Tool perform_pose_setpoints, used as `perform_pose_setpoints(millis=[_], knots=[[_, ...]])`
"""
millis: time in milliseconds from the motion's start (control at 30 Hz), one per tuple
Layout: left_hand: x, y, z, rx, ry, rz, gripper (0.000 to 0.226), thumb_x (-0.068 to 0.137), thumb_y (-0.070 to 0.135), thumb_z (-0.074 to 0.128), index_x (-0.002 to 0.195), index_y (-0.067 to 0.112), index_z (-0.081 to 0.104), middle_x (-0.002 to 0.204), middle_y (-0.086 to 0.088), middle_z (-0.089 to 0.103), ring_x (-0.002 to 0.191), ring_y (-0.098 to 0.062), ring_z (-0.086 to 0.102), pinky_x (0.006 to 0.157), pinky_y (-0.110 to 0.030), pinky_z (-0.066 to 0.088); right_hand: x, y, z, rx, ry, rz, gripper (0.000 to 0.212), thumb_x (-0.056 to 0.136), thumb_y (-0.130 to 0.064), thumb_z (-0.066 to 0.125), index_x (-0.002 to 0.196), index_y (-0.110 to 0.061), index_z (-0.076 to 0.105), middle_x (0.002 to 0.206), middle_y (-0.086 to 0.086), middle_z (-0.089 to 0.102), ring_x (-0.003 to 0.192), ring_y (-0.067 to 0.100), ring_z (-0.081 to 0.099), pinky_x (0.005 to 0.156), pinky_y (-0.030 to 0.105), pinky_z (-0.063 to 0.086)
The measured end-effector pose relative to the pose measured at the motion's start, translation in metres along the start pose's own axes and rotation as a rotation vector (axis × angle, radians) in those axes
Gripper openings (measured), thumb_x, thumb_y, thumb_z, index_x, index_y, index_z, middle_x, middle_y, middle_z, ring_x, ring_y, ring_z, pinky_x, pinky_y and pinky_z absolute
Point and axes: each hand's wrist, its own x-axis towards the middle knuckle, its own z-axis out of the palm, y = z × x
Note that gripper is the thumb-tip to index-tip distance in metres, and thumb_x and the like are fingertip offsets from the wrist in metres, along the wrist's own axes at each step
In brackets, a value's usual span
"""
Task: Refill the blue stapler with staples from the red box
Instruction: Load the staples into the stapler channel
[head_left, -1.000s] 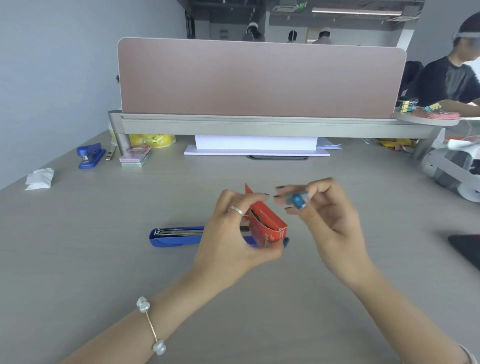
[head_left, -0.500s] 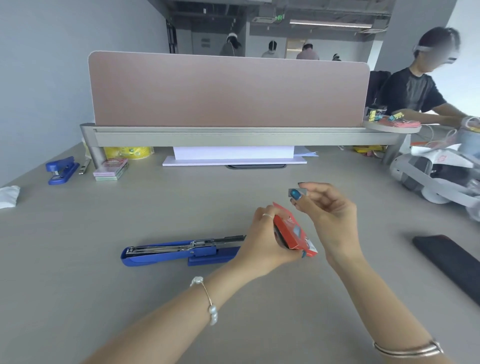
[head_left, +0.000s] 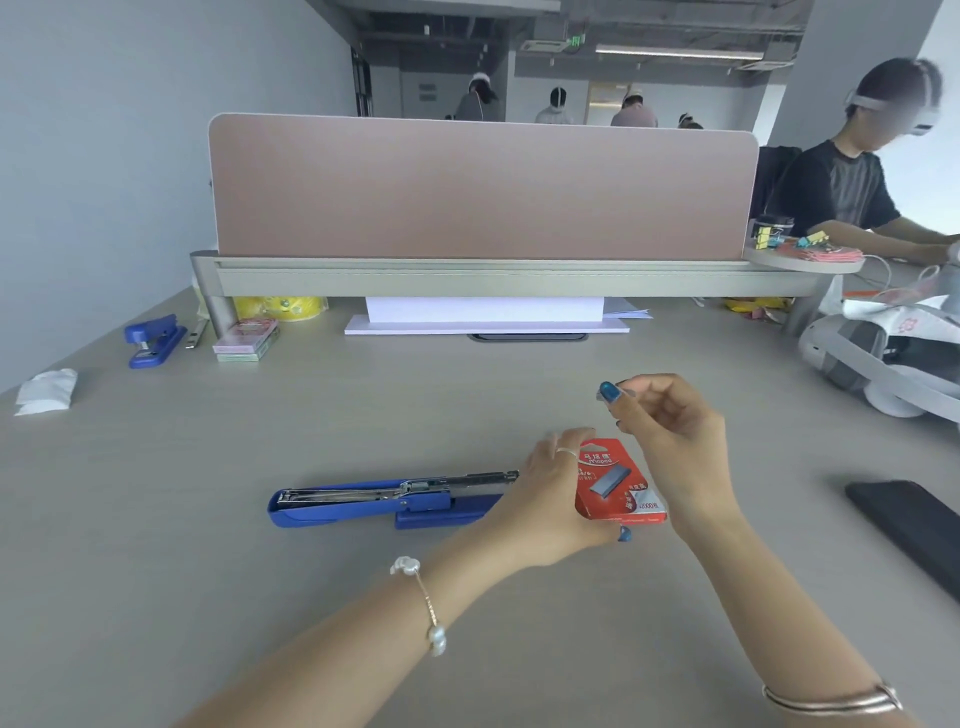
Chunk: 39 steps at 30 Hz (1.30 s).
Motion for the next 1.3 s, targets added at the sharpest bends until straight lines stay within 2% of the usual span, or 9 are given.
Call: perform_pose_setpoints(millis=[200, 300, 400, 467, 567, 700, 867, 1033, 1300], knots=[[-0.045, 0.002, -0.075, -0.041, 0.208, 0.193, 0.083, 0.071, 0.029, 0.075, 0.131, 0.051, 0.022, 0.136, 0.015, 0.029, 0.117, 0.004, 0.046, 0.087, -0.016, 0.048, -0.006, 0.003, 0.009, 0.034, -0.171, 0.037, 0.015, 0.079, -0.004, 0.066, 0.087, -0.016, 0.065, 0.068, -0.002, 0.068, 0.062, 0.006, 0.061, 0.049, 0.012, 0.049], [-0.069, -0.032, -0.116, 0.054, 0.272, 0.107, 0.076, 0.060, 0.046, 0.069, 0.124, 0.056, 0.029, 0.127, 0.017, 0.043, 0.112, 0.005, 0.048, 0.084, -0.015, 0.045, -0.014, 0.016, 0.025, -0.194, -0.375, -0.013, 0.014, 0.078, -0.011, 0.069, 0.085, -0.024, 0.070, 0.076, -0.001, 0.072, 0.063, 0.007, 0.062, 0.052, 0.015, 0.046], [-0.089, -0.068, -0.142, 0.184, 0.284, -0.010, 0.065, 0.058, 0.050, 0.071, 0.116, 0.052, 0.041, 0.120, 0.018, 0.052, 0.112, 0.006, 0.046, 0.093, -0.023, 0.042, -0.019, 0.025, 0.038, -0.312, -0.462, -0.059, 0.012, 0.076, -0.011, 0.072, 0.078, -0.024, 0.072, 0.071, -0.020, 0.071, 0.065, -0.001, 0.063, 0.056, 0.006, 0.044], [-0.099, -0.085, -0.149, 0.196, 0.283, -0.067, 0.063, 0.057, 0.045, 0.076, 0.112, 0.053, 0.044, 0.118, 0.018, 0.054, 0.112, 0.006, 0.047, 0.096, -0.025, 0.041, -0.021, 0.027, 0.041, -0.333, -0.476, -0.092, 0.016, 0.076, -0.009, 0.073, 0.078, -0.025, 0.072, 0.075, -0.026, 0.070, 0.072, -0.001, 0.065, 0.064, 0.004, 0.045], [-0.108, -0.100, -0.152, 0.125, 0.294, -0.114, 0.070, 0.049, 0.052, 0.073, 0.113, 0.056, 0.044, 0.116, 0.018, 0.055, 0.105, 0.003, 0.054, 0.088, -0.023, 0.043, -0.020, 0.030, 0.044, -0.342, -0.506, -0.104, 0.022, 0.075, -0.010, 0.072, 0.077, -0.031, 0.071, 0.088, -0.017, 0.071, 0.079, 0.002, 0.066, 0.071, 0.008, 0.047], [-0.115, -0.113, -0.152, 0.084, 0.239, -0.161, 0.072, 0.055, 0.036, 0.085, 0.112, 0.056, 0.046, 0.108, 0.018, 0.062, 0.099, 0.005, 0.058, 0.085, -0.021, 0.047, -0.021, 0.033, 0.048, -0.396, -0.532, -0.104, 0.021, 0.077, -0.015, 0.072, 0.079, -0.035, 0.070, 0.087, -0.018, 0.069, 0.075, 0.002, 0.064, 0.066, 0.009, 0.047], [-0.112, -0.117, -0.145, 0.127, 0.229, -0.148, 0.068, 0.069, 0.019, 0.078, 0.117, 0.053, 0.043, 0.096, 0.028, 0.066, 0.086, 0.003, 0.064, 0.072, -0.004, 0.042, -0.021, 0.032, 0.050, -0.418, -0.538, -0.115, 0.017, 0.078, -0.015, 0.071, 0.081, -0.031, 0.071, 0.072, -0.012, 0.071, 0.067, -0.004, 0.060, 0.055, 0.005, 0.039], [-0.113, -0.115, -0.144, 0.127, 0.244, -0.149, 0.057, 0.071, 0.016, 0.076, 0.111, 0.047, 0.050, 0.092, 0.027, 0.068, 0.082, -0.001, 0.065, 0.071, -0.010, 0.045, -0.019, 0.034, 0.049, -0.385, -0.507, -0.133, 0.026, 0.078, -0.012, 0.070, 0.077, -0.038, 0.068, 0.082, -0.012, 0.072, 0.072, -0.001, 0.061, 0.057, 0.004, 0.037], [-0.112, -0.118, -0.144, 0.119, 0.242, -0.199, 0.032, 0.069, 0.023, 0.079, 0.094, 0.038, 0.067, 0.093, 0.029, 0.068, 0.083, 0.004, 0.065, 0.074, -0.012, 0.048, -0.021, 0.034, 0.049, -0.437, -0.517, -0.159, 0.019, 0.078, -0.010, 0.071, 0.079, -0.029, 0.069, 0.082, -0.009, 0.071, 0.072, -0.006, 0.059, 0.057, 0.001, 0.037]])
